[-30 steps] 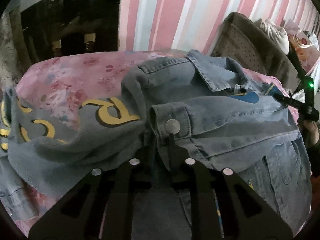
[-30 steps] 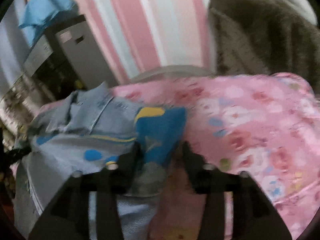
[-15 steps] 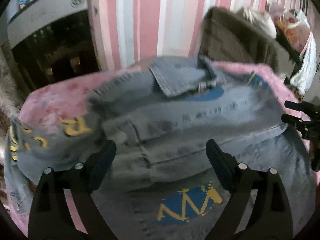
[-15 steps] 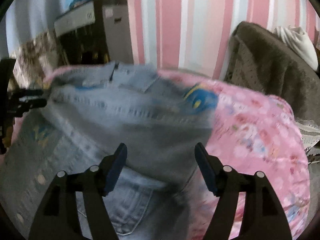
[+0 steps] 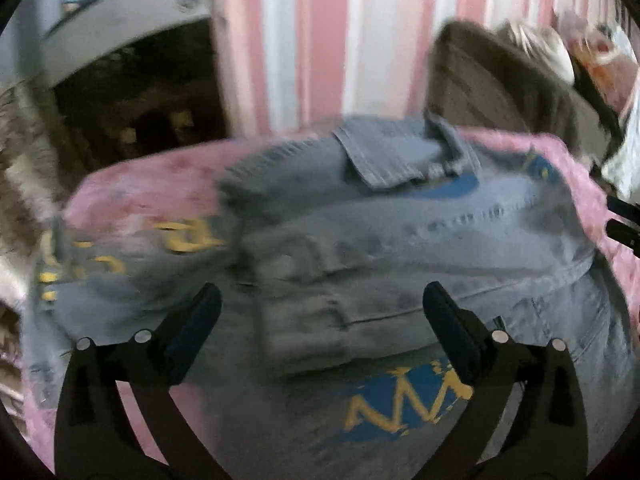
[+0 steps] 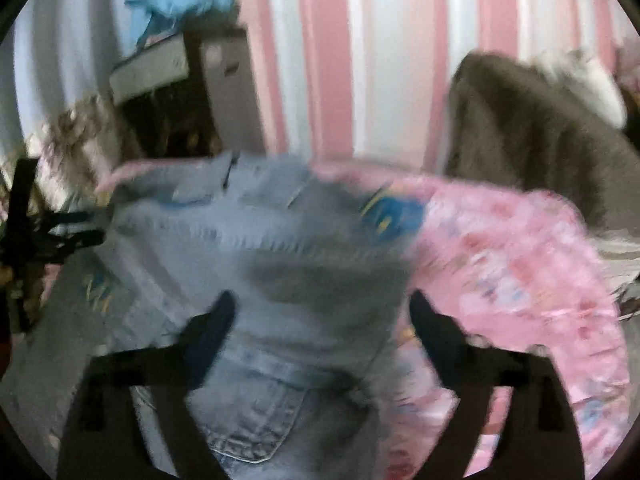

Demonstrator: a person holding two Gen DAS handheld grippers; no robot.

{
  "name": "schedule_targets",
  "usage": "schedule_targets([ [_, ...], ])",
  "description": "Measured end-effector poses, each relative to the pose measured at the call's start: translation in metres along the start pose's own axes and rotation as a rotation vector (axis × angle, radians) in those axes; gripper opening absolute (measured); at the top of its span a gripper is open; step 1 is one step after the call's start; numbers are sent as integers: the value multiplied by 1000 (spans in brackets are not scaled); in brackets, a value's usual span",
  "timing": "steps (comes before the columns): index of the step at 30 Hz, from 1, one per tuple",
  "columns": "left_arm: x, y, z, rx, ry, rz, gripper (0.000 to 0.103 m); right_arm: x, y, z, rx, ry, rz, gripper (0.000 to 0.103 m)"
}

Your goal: Fold large clothes

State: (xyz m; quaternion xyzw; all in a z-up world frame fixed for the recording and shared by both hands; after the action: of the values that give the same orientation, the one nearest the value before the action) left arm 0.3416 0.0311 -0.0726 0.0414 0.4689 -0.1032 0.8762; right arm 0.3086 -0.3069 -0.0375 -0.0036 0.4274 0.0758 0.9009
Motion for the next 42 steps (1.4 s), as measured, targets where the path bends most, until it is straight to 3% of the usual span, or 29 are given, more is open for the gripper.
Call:
schedule_targets([
  [3, -24, 34, -7, -39, -50, 35, 100, -25, -3, 10, -18, -76, -114, 101],
  [5, -34, 65, -16, -61, -61, 98, 100, -35, -4, 12, -39, -120, -219, 101],
  [8, -41, 116, -35, -98, -46, 186, 100, -36, -5, 6, -51, -99, -334, 101],
  [13, -49, 192, -63, -200, -33, 278, 100, -29, -10, -4, -23, -76, -423, 101],
  [16, -43, 231, -76, -265, -12, 265, 100, -29, -7, -5, -16, -82, -420, 101],
  [19, -31, 244, -85, -300, 30, 200, 100, -24, -7, -6, -3, -64, -422, 101],
  [23, -36, 218, -83, -241, -17, 157, 100, -19, -6, -9, 8, -47, -394, 101],
  [27, -21, 193, -84, -117, 27, 235, 100, -9, -5, -14, 12, -16, -376, 101],
  [30, -7, 191, -90, -112, 70, 255, 98, -4, -4, -17, 10, -7, -376, 101],
  [31, -4, 192, -90, -113, 78, 274, 94, -3, -4, -17, 11, -6, -374, 101],
  [33, -6, 197, -88, -117, 71, 274, 64, -1, -5, -19, 15, 2, -358, 101],
  [34, -3, 201, -88, -137, 89, 202, 49, 1, -4, -20, 18, 7, -343, 101],
  [36, -8, 213, -87, -202, 85, 138, 36, 3, -4, -20, 26, 12, -318, 101],
  [38, -15, 223, -84, -249, 76, 97, 15, 3, -4, -20, 37, 11, -292, 101],
  [42, -48, 243, -72, -378, -9, -18, 7, 5, -3, -17, 40, 10, -269, 101],
])
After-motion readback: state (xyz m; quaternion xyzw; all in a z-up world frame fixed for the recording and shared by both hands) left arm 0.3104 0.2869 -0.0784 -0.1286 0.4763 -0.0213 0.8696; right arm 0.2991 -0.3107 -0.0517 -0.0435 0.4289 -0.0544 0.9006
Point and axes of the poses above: each gripper's, at about its wrist camera, not at the fingertips, and x roughly the way its jaws point, y to its left, z to its top, the point moved 7 cm from there along x, roughly the way its jaws point, and after that the axes turned 9 degrees about y, right-handed, at the moved point
